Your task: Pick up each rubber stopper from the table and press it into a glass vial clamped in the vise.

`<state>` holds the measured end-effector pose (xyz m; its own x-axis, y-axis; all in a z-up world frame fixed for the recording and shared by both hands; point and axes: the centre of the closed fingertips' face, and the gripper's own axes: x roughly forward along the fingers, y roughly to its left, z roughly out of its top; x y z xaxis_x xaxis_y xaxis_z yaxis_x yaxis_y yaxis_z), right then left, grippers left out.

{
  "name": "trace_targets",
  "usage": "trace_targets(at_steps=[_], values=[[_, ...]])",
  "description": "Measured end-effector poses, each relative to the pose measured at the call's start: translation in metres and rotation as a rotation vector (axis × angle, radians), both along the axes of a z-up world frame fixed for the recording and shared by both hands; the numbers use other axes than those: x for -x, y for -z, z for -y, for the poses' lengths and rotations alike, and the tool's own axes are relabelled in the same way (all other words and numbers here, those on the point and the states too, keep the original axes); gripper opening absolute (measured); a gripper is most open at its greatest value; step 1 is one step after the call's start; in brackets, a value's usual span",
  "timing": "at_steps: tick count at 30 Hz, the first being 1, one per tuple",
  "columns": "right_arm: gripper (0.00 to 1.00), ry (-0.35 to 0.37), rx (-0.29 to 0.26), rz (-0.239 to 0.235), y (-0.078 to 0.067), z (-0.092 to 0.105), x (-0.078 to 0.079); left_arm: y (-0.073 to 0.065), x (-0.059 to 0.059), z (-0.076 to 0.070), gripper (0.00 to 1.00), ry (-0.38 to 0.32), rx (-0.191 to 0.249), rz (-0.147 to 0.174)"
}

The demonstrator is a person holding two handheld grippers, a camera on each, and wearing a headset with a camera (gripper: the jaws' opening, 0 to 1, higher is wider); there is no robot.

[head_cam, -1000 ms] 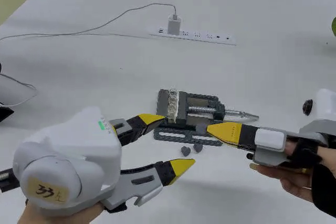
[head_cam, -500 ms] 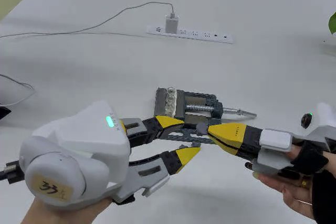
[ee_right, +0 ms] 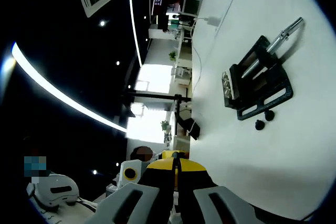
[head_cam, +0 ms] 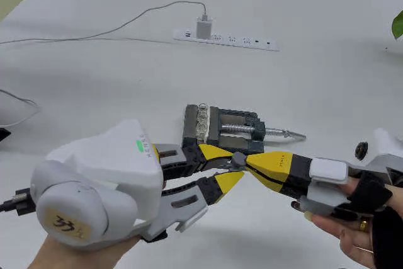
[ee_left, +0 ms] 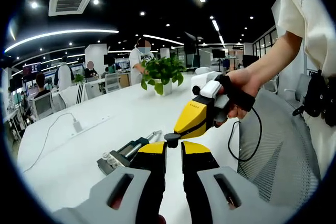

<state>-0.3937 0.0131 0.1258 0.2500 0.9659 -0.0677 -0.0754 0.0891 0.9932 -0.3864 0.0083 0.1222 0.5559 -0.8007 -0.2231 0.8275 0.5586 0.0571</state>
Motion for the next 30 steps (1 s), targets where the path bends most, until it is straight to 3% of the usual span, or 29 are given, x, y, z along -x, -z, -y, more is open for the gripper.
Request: trace_targets(at_steps=[30], values=[[0.0, 0.011, -0.044, -0.049, -0.0006, 0.0008, 0.003, -0.0013, 0.0004, 0.0005, 0.05, 0.003, 0.012, -0.009]])
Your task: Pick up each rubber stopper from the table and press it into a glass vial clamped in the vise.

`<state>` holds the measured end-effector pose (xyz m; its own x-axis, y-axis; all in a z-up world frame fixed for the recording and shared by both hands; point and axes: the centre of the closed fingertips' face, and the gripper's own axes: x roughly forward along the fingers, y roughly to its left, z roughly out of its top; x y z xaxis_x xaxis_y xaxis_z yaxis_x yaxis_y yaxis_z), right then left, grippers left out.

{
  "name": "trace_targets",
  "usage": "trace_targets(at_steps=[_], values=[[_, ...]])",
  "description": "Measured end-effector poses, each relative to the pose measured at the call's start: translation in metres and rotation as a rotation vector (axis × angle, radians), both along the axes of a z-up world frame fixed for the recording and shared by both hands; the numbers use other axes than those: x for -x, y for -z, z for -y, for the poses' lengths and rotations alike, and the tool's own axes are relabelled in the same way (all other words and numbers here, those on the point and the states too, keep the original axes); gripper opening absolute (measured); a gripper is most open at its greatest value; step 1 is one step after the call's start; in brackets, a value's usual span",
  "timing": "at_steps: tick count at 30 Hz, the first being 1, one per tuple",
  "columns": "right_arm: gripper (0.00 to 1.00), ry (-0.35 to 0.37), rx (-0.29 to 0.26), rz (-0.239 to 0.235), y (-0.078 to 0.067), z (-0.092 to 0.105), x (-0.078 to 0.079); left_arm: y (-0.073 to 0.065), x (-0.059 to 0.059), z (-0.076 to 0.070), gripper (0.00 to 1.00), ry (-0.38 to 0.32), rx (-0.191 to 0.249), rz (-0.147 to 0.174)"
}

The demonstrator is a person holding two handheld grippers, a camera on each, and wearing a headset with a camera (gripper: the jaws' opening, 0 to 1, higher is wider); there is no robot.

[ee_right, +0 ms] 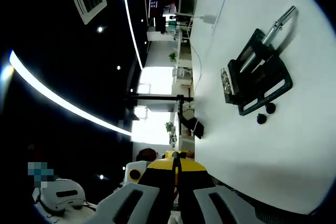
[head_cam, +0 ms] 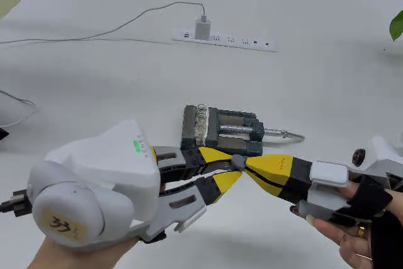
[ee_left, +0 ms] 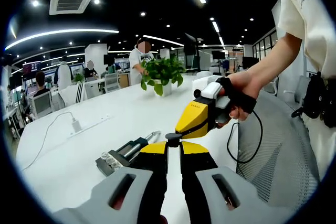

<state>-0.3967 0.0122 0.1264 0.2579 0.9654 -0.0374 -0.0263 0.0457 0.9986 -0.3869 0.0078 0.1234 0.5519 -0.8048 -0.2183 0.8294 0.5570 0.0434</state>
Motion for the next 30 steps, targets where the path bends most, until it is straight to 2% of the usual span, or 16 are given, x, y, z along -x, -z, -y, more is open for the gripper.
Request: trace_targets(at_steps=[4, 10, 15, 17, 19, 27, 30], values=[[0.0, -0.002, -0.007, -0.004, -0.0012, -0.0005, 0.0006, -0.0012, -0.0002, -0.0005, 0.05, -0.001, 0.014, -0.007], [0.0, -0.002, -0.005, 0.0, -0.0013, -0.0006, 0.0001, -0.0014, -0.0001, -0.0006, 0.05, -0.001, 0.011, 0.0], [0.0, -0.008, -0.002, 0.011, 0.0, 0.0011, -0.0001, -0.0006, 0.0016, -0.0005, 0.04, 0.001, 0.024, -0.012], [0.0, -0.01, 0.0, 0.019, 0.0, 0.0011, 0.0003, -0.0004, 0.002, -0.0006, 0.04, 0.001, 0.026, -0.015], [0.0, -0.008, 0.009, 0.052, -0.0009, 0.0006, 0.0003, -0.0005, 0.0021, -0.0009, 0.03, 0.001, 0.027, -0.013], [0.0, -0.019, 0.015, 0.066, -0.0011, -0.0004, 0.0018, 0.0001, 0.0032, -0.0007, 0.03, 0.005, 0.029, -0.018], [0.0, -0.015, 0.033, 0.11, -0.0004, -0.0005, 0.0018, 0.0009, 0.0035, -0.0008, 0.03, 0.003, 0.024, -0.016]])
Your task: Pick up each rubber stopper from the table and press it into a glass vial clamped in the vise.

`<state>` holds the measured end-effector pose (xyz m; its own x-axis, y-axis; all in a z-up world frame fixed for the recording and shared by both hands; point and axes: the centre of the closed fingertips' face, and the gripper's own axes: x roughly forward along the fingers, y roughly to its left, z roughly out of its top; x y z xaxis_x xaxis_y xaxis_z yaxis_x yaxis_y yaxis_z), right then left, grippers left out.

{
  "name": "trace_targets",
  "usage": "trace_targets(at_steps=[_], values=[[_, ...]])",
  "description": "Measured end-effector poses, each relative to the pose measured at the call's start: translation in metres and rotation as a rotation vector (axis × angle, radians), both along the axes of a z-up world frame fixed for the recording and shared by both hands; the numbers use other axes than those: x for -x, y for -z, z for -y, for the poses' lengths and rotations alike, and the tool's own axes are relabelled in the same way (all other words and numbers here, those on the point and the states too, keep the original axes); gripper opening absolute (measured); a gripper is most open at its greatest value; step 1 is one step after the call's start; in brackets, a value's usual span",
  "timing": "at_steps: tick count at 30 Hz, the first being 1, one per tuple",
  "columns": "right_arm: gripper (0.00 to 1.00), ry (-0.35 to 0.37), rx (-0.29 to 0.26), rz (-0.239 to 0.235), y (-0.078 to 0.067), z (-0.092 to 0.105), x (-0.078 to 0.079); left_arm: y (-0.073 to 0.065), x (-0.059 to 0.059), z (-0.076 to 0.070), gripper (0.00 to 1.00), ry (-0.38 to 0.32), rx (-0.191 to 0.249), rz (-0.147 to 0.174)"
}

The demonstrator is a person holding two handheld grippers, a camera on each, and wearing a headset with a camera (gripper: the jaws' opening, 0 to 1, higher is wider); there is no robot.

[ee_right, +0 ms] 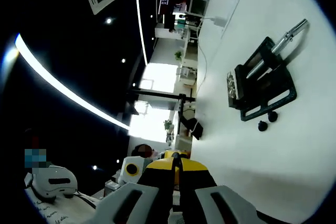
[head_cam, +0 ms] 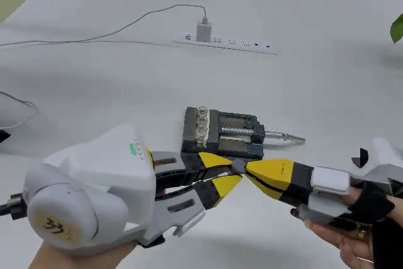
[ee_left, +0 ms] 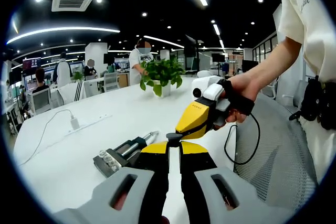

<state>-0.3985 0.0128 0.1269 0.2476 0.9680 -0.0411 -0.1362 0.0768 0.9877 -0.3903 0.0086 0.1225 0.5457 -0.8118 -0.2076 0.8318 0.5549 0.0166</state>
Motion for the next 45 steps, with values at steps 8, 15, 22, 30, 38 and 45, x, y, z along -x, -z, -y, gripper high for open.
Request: trace_targets(at_steps=[8, 15, 22, 30, 38, 45], values=[[0.32, 0.038, 0.091, 0.132, 0.006, 0.004, -0.009, 0.0, 0.0, -0.001, 0.03, -0.004, 0.006, -0.005], [0.75, 0.025, 0.225, 0.256, 0.02, 0.006, -0.009, 0.003, 0.001, -0.001, 0.03, 0.0, 0.002, -0.013], [0.95, -0.02, 0.313, 0.369, 0.026, 0.008, -0.008, 0.005, 0.002, -0.002, 0.03, -0.001, 0.002, -0.022], [0.99, -0.149, 0.443, 0.556, 0.03, 0.012, -0.004, 0.009, 0.002, -0.003, 0.03, 0.002, -0.004, -0.032], [0.97, -0.283, 0.555, 0.739, 0.028, 0.016, -0.003, 0.011, 0.004, -0.002, 0.03, 0.011, -0.008, -0.039], [0.93, -0.407, 0.634, 0.863, 0.031, 0.021, -0.002, 0.013, 0.006, -0.001, 0.03, 0.02, -0.011, -0.047]])
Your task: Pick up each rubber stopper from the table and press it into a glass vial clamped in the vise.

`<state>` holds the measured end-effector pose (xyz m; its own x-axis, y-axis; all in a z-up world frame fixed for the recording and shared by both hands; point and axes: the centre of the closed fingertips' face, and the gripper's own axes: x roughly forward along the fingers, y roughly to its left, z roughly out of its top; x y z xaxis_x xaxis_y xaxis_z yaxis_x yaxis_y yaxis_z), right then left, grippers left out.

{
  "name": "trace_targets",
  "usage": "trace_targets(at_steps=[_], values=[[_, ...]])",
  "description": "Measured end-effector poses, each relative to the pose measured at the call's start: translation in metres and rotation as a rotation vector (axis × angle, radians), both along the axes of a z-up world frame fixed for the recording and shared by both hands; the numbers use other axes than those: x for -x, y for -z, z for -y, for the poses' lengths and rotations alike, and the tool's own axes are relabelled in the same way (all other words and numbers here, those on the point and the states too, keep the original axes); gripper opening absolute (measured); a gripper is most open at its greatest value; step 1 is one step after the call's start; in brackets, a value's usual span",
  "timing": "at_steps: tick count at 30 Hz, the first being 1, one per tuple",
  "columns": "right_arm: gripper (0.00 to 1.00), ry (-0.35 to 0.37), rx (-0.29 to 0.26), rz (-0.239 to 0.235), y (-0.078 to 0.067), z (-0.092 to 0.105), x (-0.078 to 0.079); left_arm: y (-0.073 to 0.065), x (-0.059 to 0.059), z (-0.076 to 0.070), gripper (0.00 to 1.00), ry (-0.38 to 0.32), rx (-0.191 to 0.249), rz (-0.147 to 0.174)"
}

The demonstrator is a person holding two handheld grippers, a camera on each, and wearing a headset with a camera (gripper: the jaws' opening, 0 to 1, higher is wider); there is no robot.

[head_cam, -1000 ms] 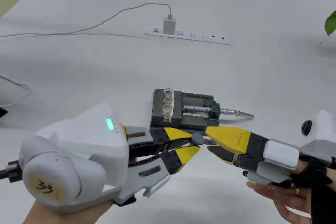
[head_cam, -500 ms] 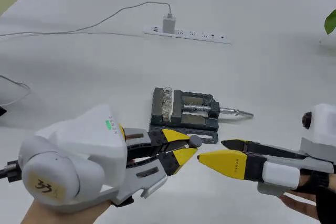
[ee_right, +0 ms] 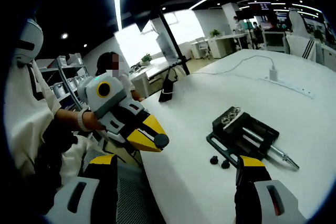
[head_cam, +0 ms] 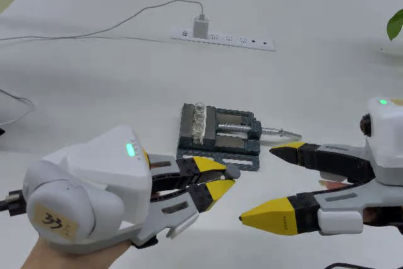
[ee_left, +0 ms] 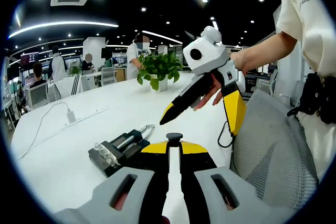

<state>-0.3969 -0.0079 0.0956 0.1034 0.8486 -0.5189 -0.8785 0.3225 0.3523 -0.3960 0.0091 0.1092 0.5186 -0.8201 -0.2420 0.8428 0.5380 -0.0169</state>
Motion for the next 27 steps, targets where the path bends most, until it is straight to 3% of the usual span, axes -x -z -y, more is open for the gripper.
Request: trace_targets(at_steps=[11, 22, 27], values=[[0.8, -0.149, 0.115, 0.097, 0.002, -0.001, 0.007, 0.007, 0.004, 0.002, 0.03, 0.018, -0.014, -0.019], [0.6, -0.246, 0.154, 0.114, -0.003, -0.007, 0.012, 0.01, 0.007, 0.004, 0.03, 0.035, -0.028, -0.025], [0.47, -0.288, 0.161, 0.114, -0.005, -0.01, 0.017, 0.012, 0.009, 0.005, 0.03, 0.045, -0.038, -0.028]])
